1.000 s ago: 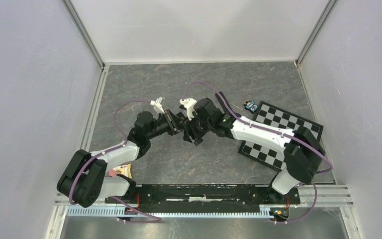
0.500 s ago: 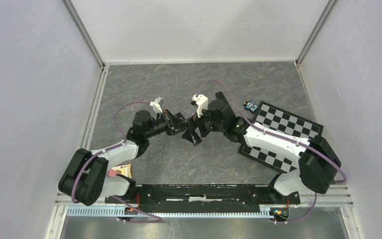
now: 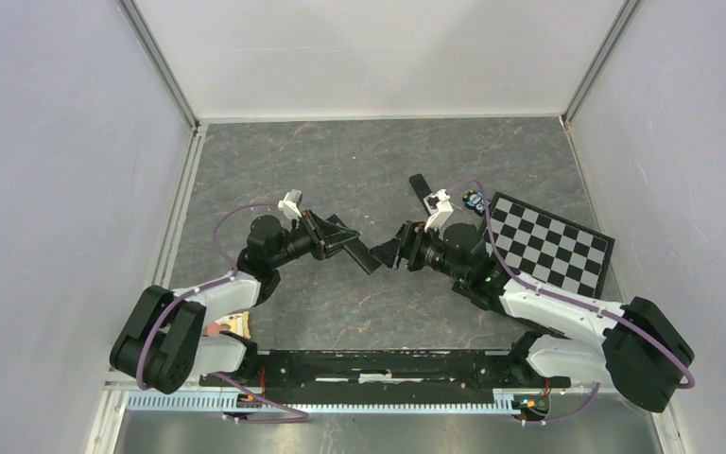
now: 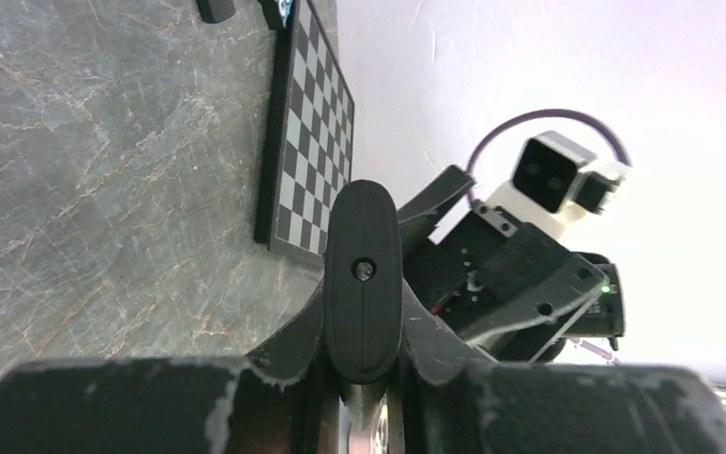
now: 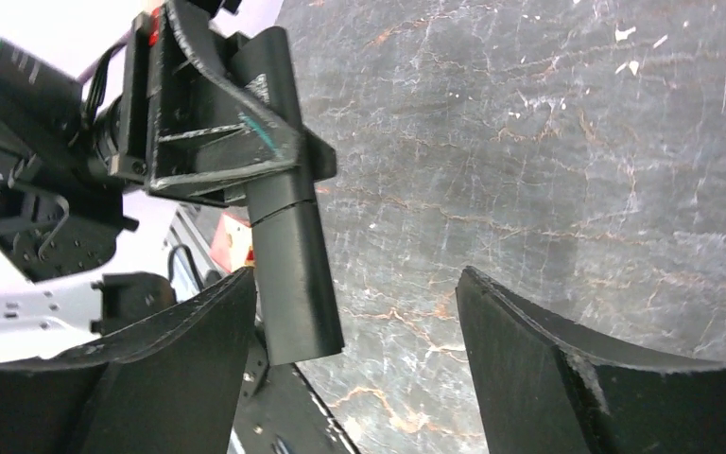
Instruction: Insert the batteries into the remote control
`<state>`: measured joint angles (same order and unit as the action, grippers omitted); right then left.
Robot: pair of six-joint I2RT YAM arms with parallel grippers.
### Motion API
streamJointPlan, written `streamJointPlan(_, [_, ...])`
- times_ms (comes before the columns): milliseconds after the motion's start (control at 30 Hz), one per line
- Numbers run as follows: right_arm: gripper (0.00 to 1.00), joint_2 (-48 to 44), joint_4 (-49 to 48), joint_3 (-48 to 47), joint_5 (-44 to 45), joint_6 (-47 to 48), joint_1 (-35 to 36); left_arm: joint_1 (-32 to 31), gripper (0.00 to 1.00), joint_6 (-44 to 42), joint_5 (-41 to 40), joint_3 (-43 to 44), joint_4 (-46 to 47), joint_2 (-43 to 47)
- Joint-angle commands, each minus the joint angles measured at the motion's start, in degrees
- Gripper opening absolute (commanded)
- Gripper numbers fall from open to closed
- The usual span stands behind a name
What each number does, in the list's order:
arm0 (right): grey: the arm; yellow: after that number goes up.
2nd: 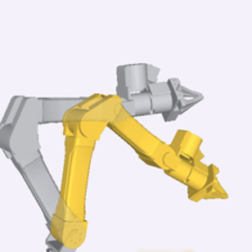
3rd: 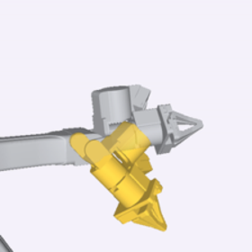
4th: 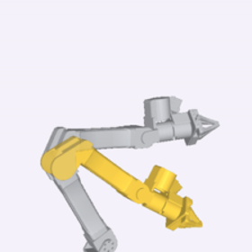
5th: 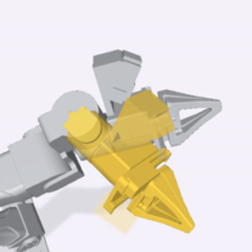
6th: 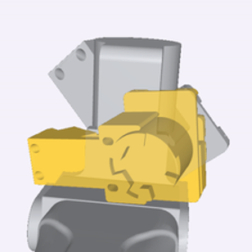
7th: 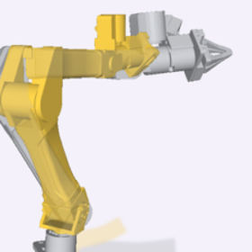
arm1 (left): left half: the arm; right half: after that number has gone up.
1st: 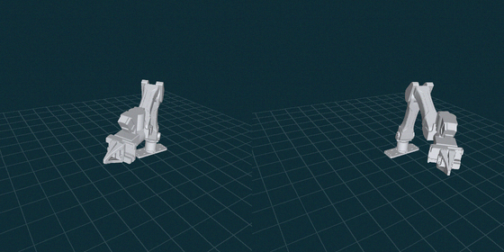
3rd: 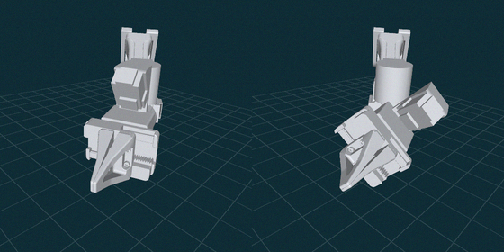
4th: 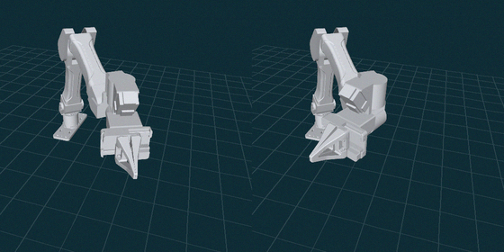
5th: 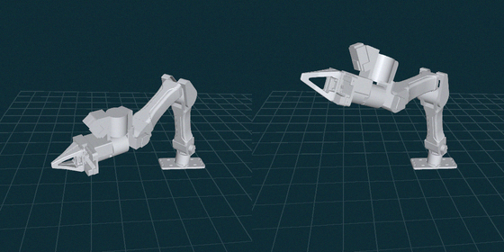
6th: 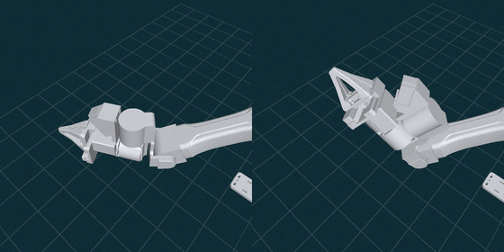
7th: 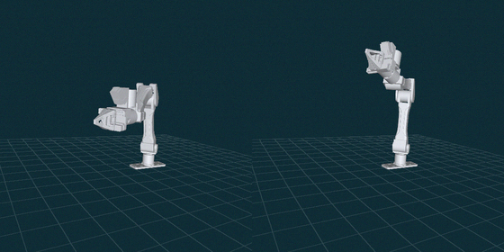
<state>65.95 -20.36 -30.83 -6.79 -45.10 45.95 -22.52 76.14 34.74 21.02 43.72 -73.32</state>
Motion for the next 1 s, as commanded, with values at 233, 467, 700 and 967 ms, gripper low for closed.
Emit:
streamJointPlan(233, [0.69, 4.6, -9.9, -0.4, 1.1, -9.5, 0.8, 0.2, 0.02, 9.1, -4.0, -0.5, 5.8, 5.3])
streamJointPlan(467, [0.67, 6.6, -13.3, 0.6, 2.4, -8.7, 2.7, 0.0, 0.02, 14.6, -4.9, -0.6, 7.1, 7.5])
streamJointPlan(700, [0.46, 9.4, -15.5, 1.4, 6.1, -7.1, 4.7, 0.1, 0.02, 22.6, -6.3, -1.7, 11.4, 9.4])
streamJointPlan(967, [0.36, 12.3, -25.4, 2.9, 13.7, -7.2, 9.0, -1.0, 0.02, 27.4, -7.7, -1.6, 13.7, 11.3])
